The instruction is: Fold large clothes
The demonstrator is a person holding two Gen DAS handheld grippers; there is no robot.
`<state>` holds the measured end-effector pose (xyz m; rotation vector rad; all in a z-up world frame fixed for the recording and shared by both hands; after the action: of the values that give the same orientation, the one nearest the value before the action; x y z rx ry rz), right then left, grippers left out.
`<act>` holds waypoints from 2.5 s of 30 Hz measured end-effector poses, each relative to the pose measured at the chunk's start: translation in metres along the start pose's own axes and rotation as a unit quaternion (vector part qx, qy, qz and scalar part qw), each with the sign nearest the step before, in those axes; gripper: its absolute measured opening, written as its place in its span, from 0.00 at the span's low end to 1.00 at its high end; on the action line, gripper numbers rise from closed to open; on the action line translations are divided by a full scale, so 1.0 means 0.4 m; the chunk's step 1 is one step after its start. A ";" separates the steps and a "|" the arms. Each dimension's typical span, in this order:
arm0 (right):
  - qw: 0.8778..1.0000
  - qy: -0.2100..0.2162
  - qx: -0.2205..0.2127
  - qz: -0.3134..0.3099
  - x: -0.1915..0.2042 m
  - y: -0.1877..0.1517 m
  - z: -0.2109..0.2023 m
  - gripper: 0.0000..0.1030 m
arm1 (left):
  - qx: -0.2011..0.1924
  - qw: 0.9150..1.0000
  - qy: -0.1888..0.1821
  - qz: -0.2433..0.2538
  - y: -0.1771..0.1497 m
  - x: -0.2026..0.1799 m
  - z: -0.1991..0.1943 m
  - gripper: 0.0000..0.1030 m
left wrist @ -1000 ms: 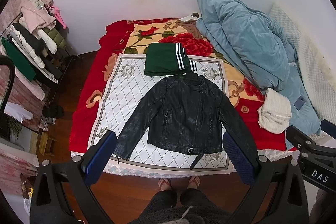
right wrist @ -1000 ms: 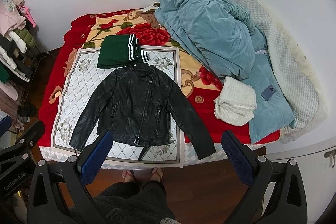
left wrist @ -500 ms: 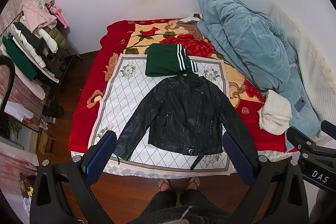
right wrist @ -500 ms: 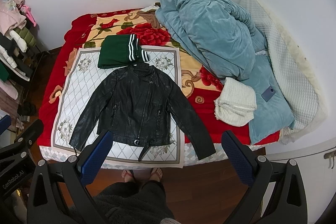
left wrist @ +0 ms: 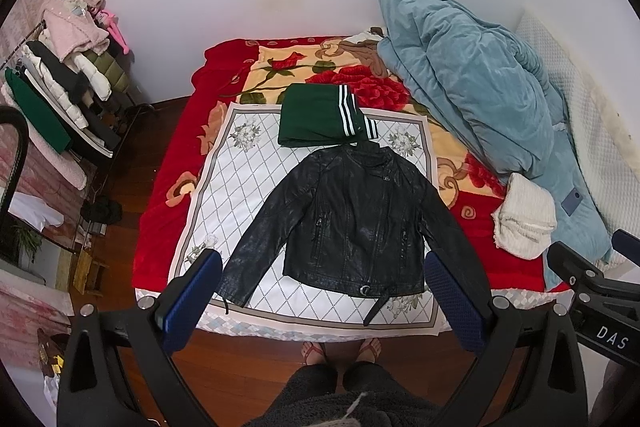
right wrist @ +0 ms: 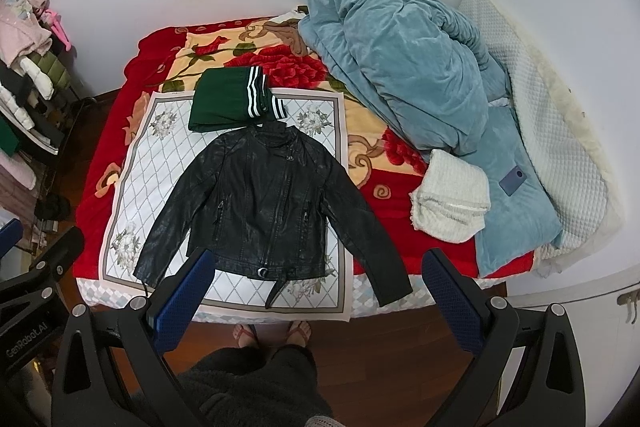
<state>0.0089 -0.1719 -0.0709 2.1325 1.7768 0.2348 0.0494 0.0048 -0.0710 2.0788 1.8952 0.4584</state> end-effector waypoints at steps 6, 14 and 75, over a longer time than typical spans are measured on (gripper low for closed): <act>1.000 0.001 -0.001 -0.006 0.019 0.012 -0.012 1.00 | -0.001 1.000 0.000 -0.001 0.005 0.001 0.000 1.00; 1.000 0.000 -0.003 -0.006 0.015 0.016 0.000 1.00 | -0.005 1.000 -0.001 -0.003 0.031 0.009 -0.002 1.00; 0.598 0.141 -0.119 0.780 -0.700 -0.631 1.644 0.16 | 0.154 0.980 0.059 0.116 -0.112 -0.433 1.374 1.00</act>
<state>-0.0495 -0.5142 -0.7447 2.7758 -0.6038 1.1270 0.2257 -0.1634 -0.5952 2.5425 1.8966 0.3635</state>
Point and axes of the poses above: each gripper's, at about its wrist camera, not at the fingertips, and z roughly the way its jaws point, x to its left, y to its top, the point moved 10 cm from there along z, roughly the way its jaws point, and after that the axes turned 4 degrees about x, right-handed, at the moved point
